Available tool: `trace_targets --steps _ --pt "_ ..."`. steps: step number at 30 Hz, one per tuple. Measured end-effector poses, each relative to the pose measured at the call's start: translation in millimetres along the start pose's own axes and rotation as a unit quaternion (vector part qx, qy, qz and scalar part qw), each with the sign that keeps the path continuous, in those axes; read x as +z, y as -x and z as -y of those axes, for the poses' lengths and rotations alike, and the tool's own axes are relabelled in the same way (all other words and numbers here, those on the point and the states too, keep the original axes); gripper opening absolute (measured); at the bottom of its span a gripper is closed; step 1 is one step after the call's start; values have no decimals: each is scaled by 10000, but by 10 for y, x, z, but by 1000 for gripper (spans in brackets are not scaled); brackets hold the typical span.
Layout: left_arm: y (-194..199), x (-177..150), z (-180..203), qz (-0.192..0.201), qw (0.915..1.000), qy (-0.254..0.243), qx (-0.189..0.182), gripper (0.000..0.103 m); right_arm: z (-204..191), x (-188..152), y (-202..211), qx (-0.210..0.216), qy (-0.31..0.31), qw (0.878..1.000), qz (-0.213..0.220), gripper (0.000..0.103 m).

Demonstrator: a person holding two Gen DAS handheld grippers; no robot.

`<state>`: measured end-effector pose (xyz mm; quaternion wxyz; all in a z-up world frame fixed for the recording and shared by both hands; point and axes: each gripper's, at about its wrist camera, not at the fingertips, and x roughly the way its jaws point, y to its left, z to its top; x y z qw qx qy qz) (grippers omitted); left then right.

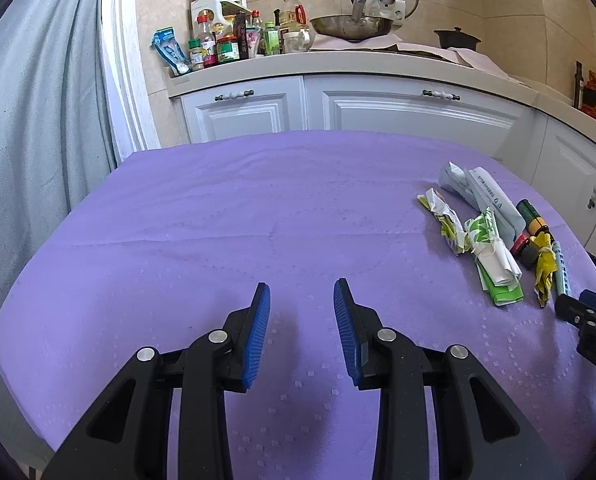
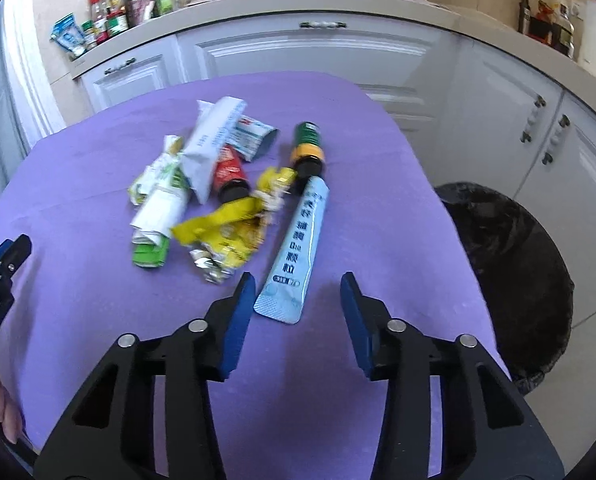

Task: Collect trash
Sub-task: 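Lower the right tool onto the light-blue printed tube and grasp it, then lift the blue tube with right while left grasps the green-white crumpled packet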

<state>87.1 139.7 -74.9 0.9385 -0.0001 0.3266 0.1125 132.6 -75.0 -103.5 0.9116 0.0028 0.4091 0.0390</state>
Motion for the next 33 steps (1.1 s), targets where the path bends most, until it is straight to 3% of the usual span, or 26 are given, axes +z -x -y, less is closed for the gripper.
trace_targets --steps 10,14,21,33 --pt "39 8 133 22 9999 -84 -133 34 96 114 -62 18 -52 10000 82 38" --pt "79 32 241 55 9996 -131 -233 39 112 114 -111 -46 63 10000 55 20" --pt "79 101 477 29 9988 -226 -443 40 190 74 -48 -86 243 9996 153 19" --pt "-25 228 927 -51 9965 -368 -748 52 538 117 140 -409 264 9969 623 19"
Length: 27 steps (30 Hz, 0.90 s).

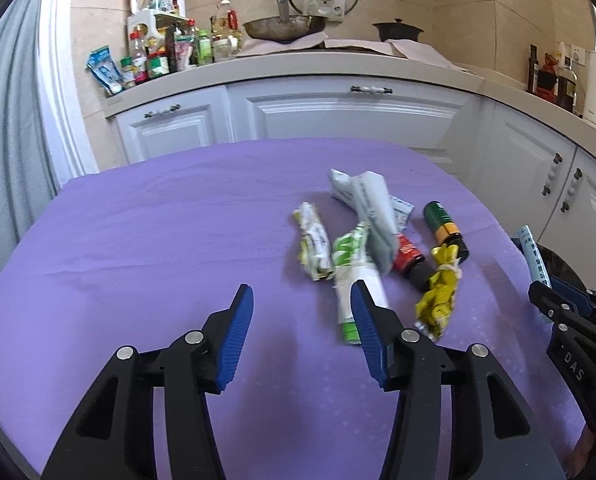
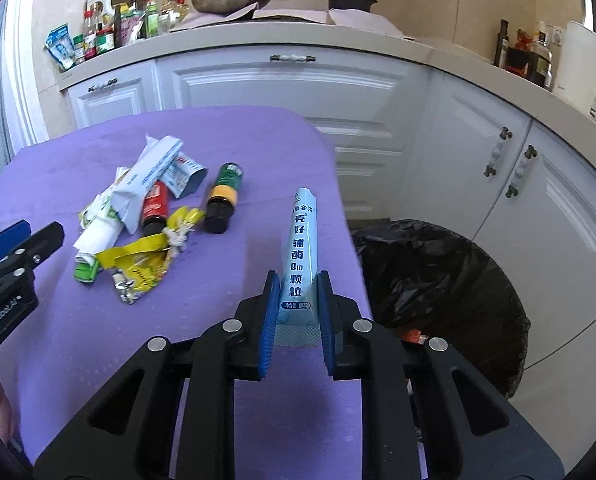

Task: Collect trash
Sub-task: 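Lift the blue tube with right while left grasps the green-white crumpled packet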

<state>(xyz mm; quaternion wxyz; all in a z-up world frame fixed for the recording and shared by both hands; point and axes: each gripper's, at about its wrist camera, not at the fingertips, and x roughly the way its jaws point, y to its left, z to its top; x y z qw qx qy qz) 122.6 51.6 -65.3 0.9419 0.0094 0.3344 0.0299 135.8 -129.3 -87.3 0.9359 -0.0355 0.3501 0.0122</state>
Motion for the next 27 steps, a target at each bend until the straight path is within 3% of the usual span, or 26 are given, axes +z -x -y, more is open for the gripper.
trace_targets --steps 4,12,14,16,17,27 --pt "-93 43 80 -116 9998 68 -155 59 119 -1 -25 16 -100 9999 15 19" --pt "-345 75 124 -567 9979 154 -287 59 226 -21 -103 85 -215 9997 -33 19" --pt "-374 62 127 -663 9971 162 -333 52 233 -30 -113 109 -229 9997 -42 19" --pt "-388 45 131 -740 9964 155 -386 33 231 -35 -122 132 -229 9996 -51 19" --pt "-393 37 140 -763 9962 135 -406 31 227 -36 -123 137 -228 9996 -50 19" --pt "-120 -1 222 -303 9991 -65 -291 29 222 -48 -34 156 -217 9996 92 19"
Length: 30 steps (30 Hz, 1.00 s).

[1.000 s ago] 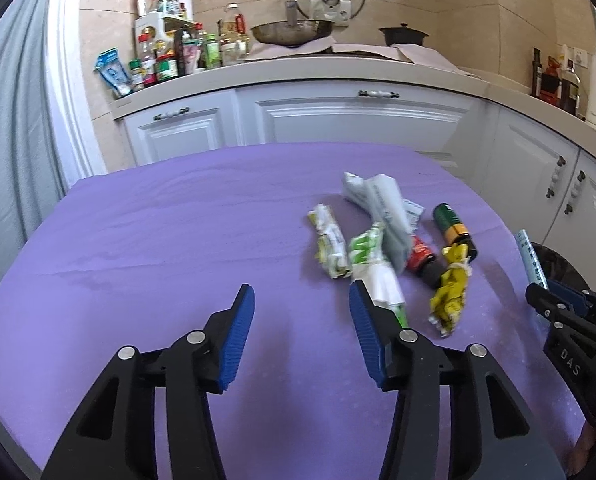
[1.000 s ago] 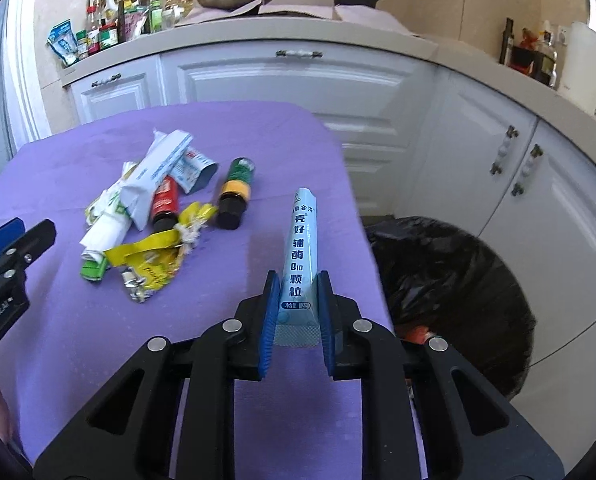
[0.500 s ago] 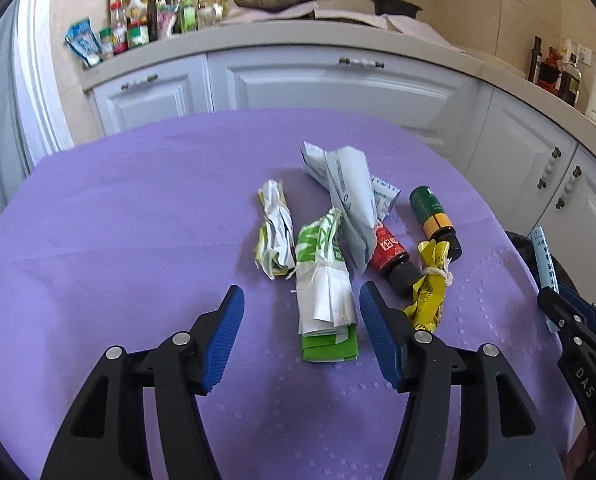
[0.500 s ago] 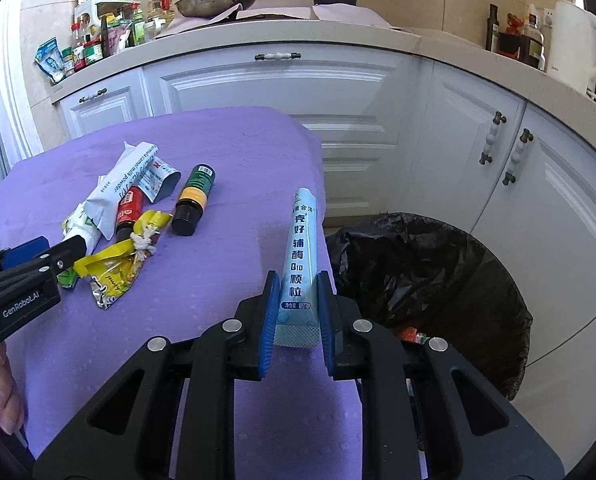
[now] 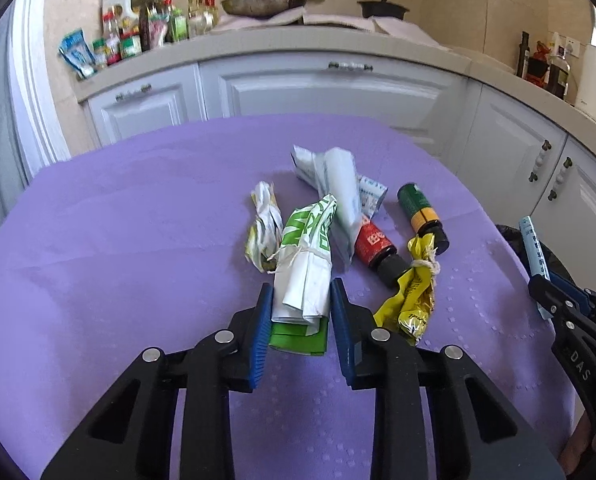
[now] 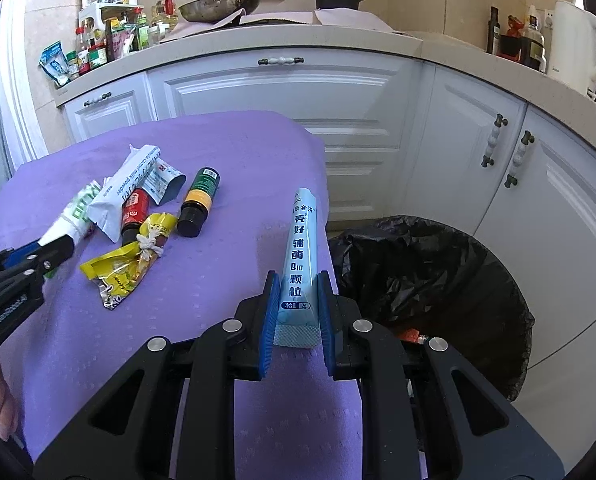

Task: Collect trash
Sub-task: 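Lift the blue tube with right while left grasps the green-white crumpled packet, then carry the blue tube and green-white packet over the black bin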

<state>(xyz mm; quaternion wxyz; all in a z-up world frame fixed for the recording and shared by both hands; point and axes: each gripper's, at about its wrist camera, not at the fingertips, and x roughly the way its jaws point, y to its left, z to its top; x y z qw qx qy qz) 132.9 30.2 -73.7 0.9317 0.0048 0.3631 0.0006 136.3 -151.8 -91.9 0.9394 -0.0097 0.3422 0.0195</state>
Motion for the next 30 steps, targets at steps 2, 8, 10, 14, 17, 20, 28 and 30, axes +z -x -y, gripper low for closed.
trace_targets --steps 2,8,10,14,17,20,28,30 --pt "95 -2 12 149 9999 -53 36 29 10 -4 44 -20 -5 10000 50 19" --pt "311 44 79 410 9991 -83 -79 29 137 -10 202 -168 -58 9996 233 19" --pt "372 62 147 495 9986 -124 -159 29 223 -13 260 -254 -117 9991 305 19" --pt "442 84 296 604 9973 -257 -325 29 408 -11 334 -463 -239 9979 386 19" --pt "472 95 424 662 9961 -344 -473 29 559 -21 375 -618 -345 9966 430 19" --pt "480 95 572 714 9947 -425 -604 29 722 -45 404 -769 -463 9950 445 19" --pt "461 66 1053 753 9895 -744 -987 29 1070 -152 429 -1049 -675 9911 469 19" --pt "458 51 1172 765 9880 -835 -1053 29 1109 -173 435 -1067 -702 9906 483 19"
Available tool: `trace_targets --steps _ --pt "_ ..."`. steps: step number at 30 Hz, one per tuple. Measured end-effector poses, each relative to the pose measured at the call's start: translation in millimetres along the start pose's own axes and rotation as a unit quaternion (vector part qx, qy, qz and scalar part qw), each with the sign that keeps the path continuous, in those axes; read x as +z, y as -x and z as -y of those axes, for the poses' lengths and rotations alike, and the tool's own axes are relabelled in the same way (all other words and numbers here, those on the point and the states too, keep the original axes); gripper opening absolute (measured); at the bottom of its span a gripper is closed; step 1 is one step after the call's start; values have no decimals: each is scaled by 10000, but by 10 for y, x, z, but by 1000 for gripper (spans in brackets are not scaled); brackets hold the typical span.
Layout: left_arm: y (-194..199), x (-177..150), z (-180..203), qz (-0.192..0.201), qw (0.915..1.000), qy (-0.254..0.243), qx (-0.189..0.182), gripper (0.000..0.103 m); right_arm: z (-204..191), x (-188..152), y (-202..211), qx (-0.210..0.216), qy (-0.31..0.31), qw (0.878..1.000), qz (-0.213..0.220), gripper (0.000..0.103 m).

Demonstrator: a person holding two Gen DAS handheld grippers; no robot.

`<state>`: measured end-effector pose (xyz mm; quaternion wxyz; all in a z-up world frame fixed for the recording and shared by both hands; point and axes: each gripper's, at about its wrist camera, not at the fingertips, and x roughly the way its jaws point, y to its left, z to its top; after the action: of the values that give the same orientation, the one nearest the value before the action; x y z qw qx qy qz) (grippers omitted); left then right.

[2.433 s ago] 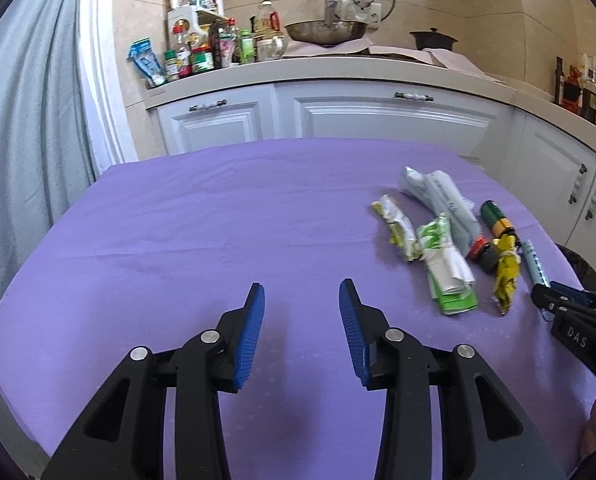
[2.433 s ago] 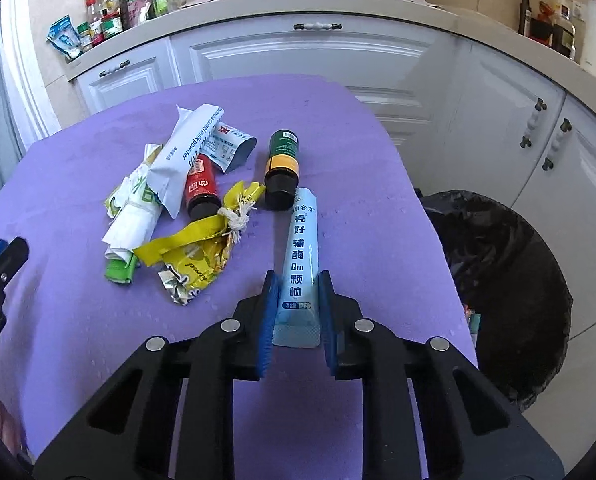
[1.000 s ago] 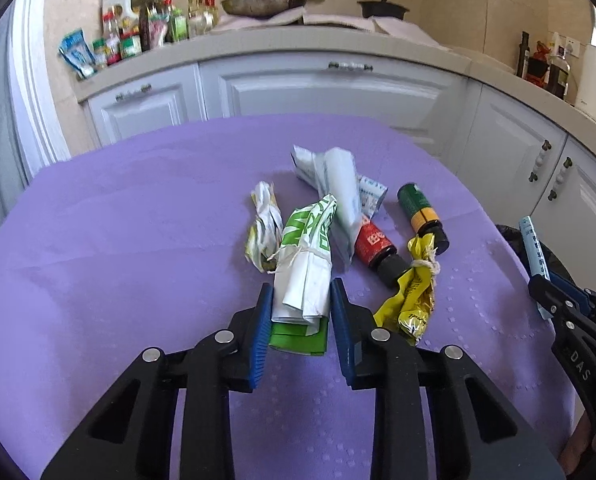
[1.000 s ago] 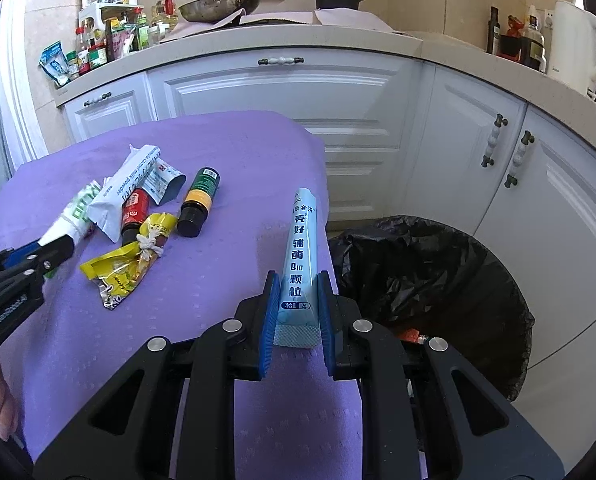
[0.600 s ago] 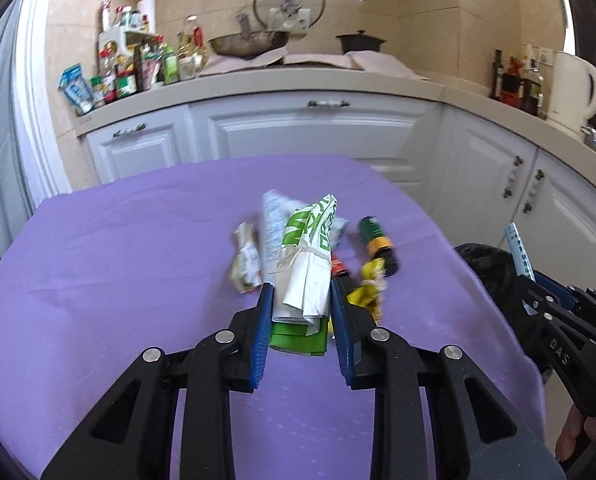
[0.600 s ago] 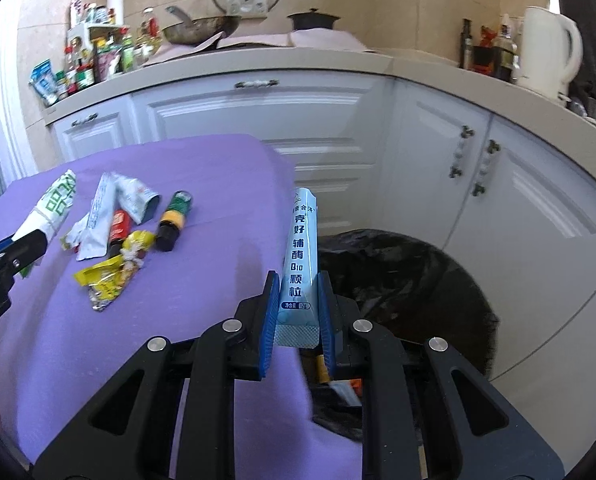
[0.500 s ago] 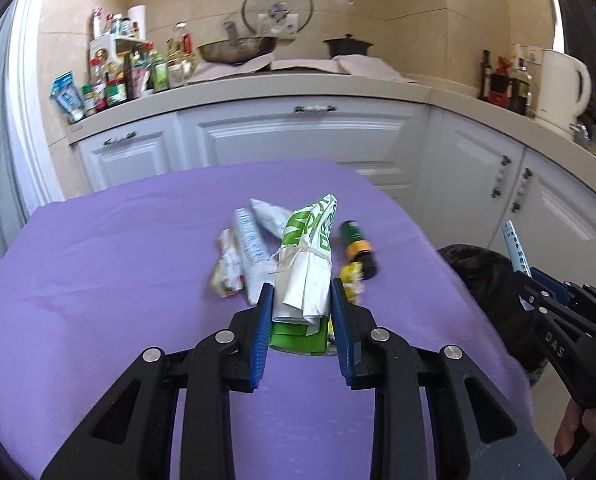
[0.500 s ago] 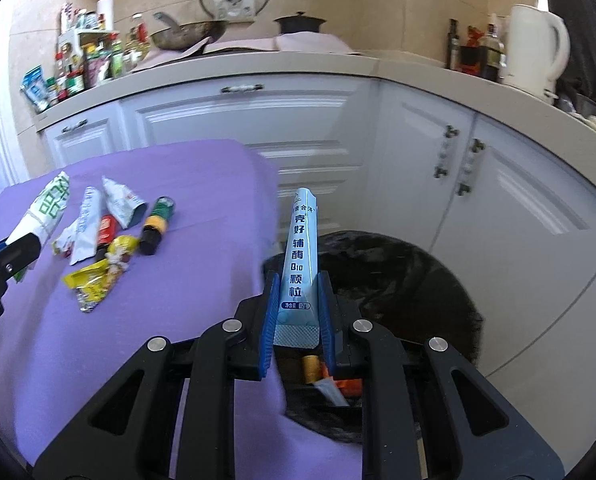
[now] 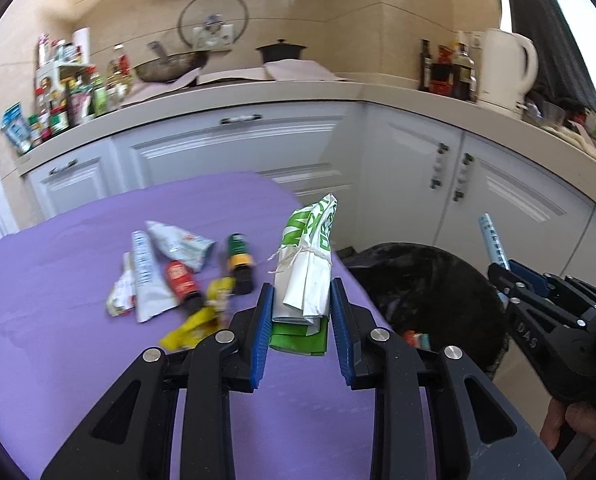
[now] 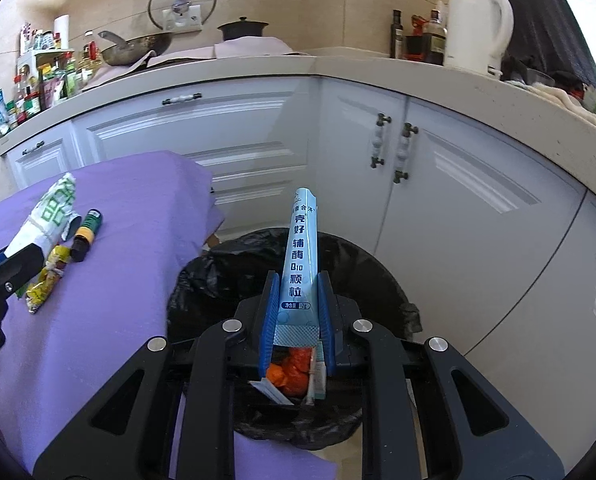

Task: Collect trash
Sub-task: 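Carry the blue tube and green-white packet over the black bin, then open both tools to drop the tube and packet into the bin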

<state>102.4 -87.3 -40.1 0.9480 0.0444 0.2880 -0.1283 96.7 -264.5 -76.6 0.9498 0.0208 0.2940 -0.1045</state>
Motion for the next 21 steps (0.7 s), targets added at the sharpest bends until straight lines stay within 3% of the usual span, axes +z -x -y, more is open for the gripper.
trace_targets --steps 18,20,21 --pt "-374 72 568 7 9992 -407 -62 30 349 18 -238 -256 -144 9996 22 20" --pt "-449 84 650 21 9987 -517 -8 31 395 28 -277 -309 -200 9993 21 35" --pt "-491 85 691 11 9982 -589 58 37 419 31 -282 -375 -243 9990 42 38"
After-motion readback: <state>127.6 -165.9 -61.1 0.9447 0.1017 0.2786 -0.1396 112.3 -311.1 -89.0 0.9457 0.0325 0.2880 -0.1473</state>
